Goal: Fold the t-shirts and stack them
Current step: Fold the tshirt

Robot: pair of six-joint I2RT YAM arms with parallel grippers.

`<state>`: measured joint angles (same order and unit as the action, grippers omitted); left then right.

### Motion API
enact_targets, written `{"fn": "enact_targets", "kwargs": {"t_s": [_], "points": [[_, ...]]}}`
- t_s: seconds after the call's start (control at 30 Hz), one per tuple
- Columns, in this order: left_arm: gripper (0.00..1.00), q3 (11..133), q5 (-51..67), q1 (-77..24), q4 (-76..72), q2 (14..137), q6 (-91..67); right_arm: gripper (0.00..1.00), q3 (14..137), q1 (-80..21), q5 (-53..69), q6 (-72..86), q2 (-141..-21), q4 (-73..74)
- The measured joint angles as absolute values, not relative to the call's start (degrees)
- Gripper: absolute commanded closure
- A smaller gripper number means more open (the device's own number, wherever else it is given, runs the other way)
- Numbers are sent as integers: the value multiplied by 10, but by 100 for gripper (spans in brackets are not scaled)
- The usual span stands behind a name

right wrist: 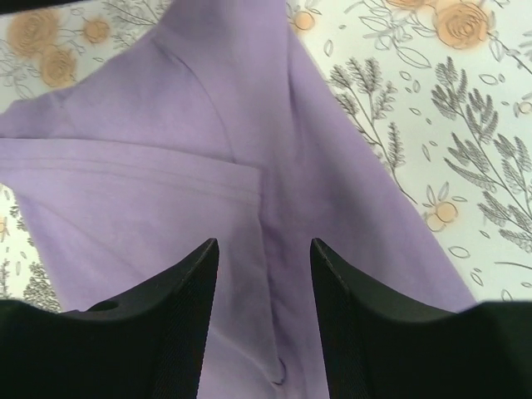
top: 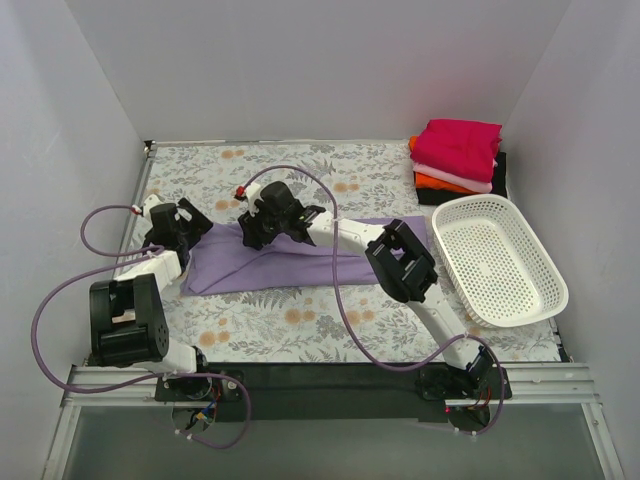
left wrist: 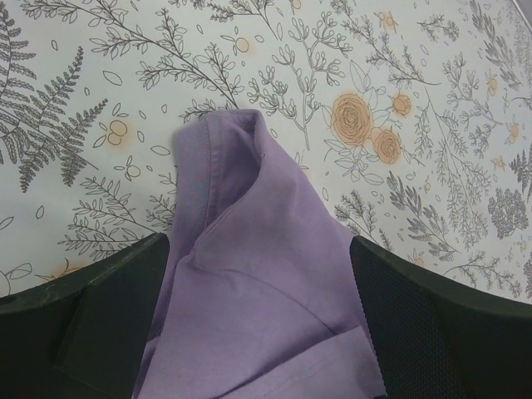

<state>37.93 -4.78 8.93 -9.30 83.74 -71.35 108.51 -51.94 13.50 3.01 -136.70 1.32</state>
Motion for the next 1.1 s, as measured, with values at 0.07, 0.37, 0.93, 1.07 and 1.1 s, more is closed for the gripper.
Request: {"fn": "enact_targets", "kwargs": {"t_s": [0.07,0.37,0.93,1.07,1.1], "points": [[17,379,-45,89,-93,840,-714,57,1086,-524,138,30,-1367,8],[17,379,-38,89,-94,850,-716,57,1127,-534,153,38,-1404,-14],[16,379,-33,89,-95,851,-716,86,1138,-534,150,28,-1419,-15],[17,379,-34,89,-95,851,-716,99,1138,-534,153,26,-1419,-15],[17,379,-34,89,-95,851,-716,99,1135,-534,154,27,-1419,-17]]}}
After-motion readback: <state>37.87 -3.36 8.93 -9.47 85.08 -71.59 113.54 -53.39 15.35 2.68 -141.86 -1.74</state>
